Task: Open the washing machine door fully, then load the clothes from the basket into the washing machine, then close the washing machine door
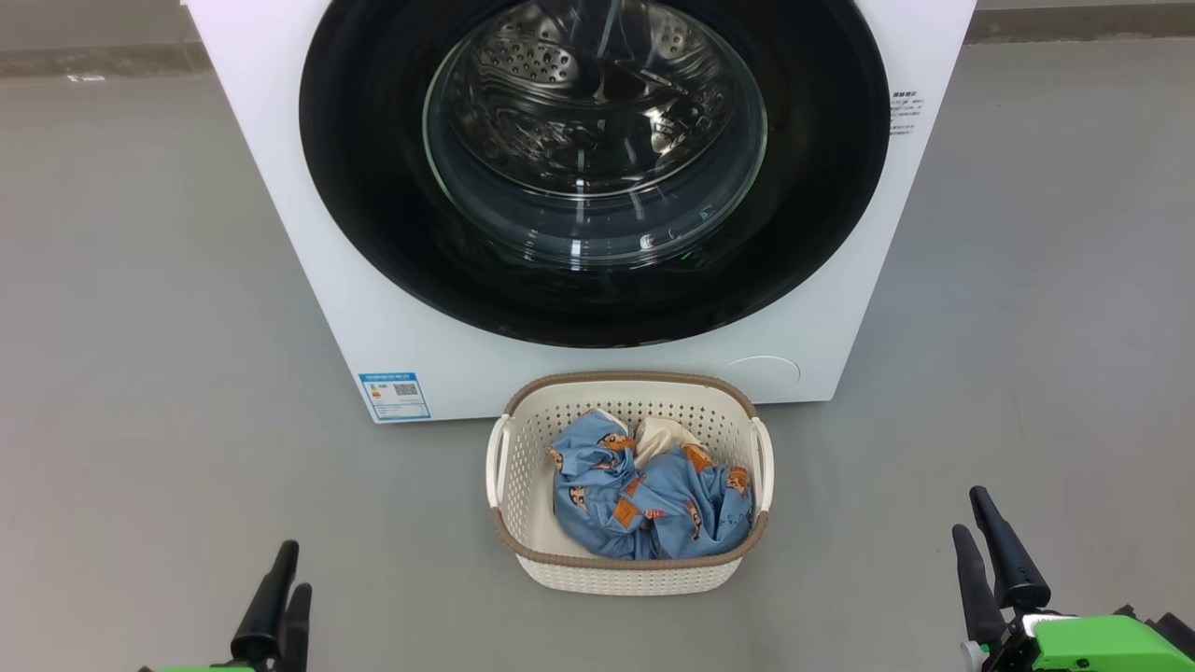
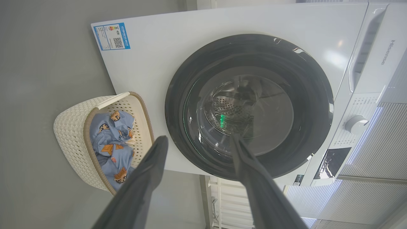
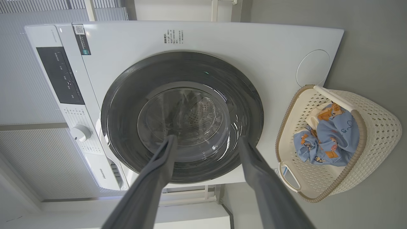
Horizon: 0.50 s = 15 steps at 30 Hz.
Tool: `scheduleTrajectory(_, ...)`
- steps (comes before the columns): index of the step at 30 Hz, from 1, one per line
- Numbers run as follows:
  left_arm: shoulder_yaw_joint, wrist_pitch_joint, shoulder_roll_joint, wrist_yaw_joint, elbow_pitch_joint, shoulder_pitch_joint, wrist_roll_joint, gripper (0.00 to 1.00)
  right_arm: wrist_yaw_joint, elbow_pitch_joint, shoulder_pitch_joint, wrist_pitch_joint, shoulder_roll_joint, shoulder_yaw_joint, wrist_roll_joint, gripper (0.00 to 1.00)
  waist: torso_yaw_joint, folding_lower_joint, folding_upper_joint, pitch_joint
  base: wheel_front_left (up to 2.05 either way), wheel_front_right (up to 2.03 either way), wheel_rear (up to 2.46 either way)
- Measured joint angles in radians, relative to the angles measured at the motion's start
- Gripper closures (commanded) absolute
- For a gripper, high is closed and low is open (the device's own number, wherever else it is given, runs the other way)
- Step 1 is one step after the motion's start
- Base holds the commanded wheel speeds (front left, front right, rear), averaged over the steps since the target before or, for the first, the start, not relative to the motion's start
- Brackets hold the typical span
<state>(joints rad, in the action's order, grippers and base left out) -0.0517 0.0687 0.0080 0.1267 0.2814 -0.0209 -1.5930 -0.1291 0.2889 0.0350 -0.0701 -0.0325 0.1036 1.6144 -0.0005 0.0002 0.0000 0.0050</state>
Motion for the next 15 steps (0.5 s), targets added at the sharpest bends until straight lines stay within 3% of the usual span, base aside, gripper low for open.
scheduleTrajectory(15,0.020,-0.045,0.011,0.000,-0.024,-0.016,0.107,0.00,0.000,-0.041,0.013,0.050,-0.025,-0.062,-0.056,0.00,-0.004,0.0000,0.0000,0.002,0.00,0.00,0.00)
